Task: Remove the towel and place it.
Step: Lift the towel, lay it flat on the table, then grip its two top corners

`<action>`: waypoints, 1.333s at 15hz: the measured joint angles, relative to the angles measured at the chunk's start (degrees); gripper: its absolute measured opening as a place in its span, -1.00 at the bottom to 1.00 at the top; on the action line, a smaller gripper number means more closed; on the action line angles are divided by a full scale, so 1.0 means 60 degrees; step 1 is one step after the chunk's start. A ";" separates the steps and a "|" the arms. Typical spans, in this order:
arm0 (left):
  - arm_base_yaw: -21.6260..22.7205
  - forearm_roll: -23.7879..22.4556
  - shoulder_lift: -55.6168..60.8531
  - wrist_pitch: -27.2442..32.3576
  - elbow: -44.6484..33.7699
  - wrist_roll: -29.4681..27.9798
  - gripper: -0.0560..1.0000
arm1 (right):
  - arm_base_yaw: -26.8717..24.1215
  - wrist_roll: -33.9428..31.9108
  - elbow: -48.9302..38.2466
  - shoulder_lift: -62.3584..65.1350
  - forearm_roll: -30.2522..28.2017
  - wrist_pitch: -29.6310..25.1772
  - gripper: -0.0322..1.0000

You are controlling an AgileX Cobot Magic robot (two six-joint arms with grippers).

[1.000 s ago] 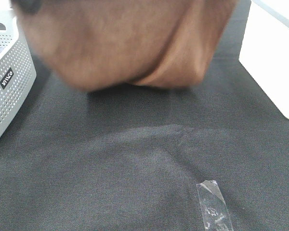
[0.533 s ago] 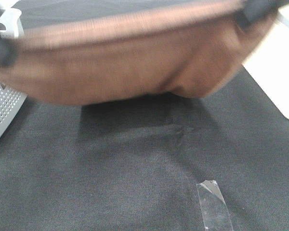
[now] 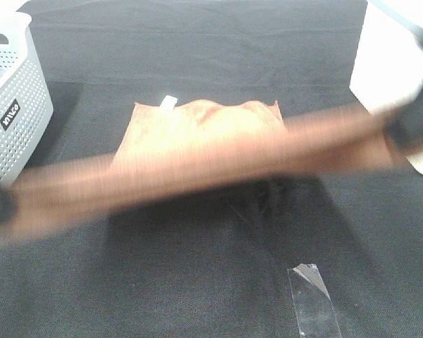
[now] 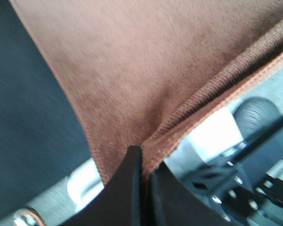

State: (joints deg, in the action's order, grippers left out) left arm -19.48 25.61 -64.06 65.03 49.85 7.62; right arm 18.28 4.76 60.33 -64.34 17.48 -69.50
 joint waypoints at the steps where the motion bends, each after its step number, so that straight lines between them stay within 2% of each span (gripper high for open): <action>1: 0.0000 0.0153 0.0143 -0.0010 -0.0420 -0.0124 -0.89 | 0.0000 -0.0105 -0.0372 0.0172 0.0124 -0.0010 -0.94; 7: 0.0000 0.0678 0.0563 -0.0134 -0.2015 -0.0449 -0.89 | 0.0000 -0.0267 -0.1757 0.0554 0.0420 0.0010 -0.94; 10: 0.0010 0.0840 0.0563 -0.0134 -0.2273 -0.0544 -0.89 | 0.0000 -0.0401 -0.2454 0.0554 0.0430 0.0038 -0.94; 13: 0.0019 0.1385 0.0563 -0.0105 -0.2903 -0.0544 -0.89 | 0.0000 -0.0401 -0.3438 0.0554 0.0439 0.0172 -0.94; 17: 0.0019 0.1891 0.0563 -0.0076 -0.3552 -0.0544 -0.89 | -0.0010 -0.0392 -0.4087 0.0563 0.0497 0.0172 -0.94; 20: 0.0048 0.1977 0.0563 -0.0067 -0.3686 -0.0583 -0.89 | -0.0010 -0.0286 -0.4202 0.0544 0.0544 0.0172 -0.94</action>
State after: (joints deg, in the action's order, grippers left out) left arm -19.19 37.47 -60.68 64.63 27.73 4.13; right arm 18.22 3.04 35.12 -61.08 20.74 -68.47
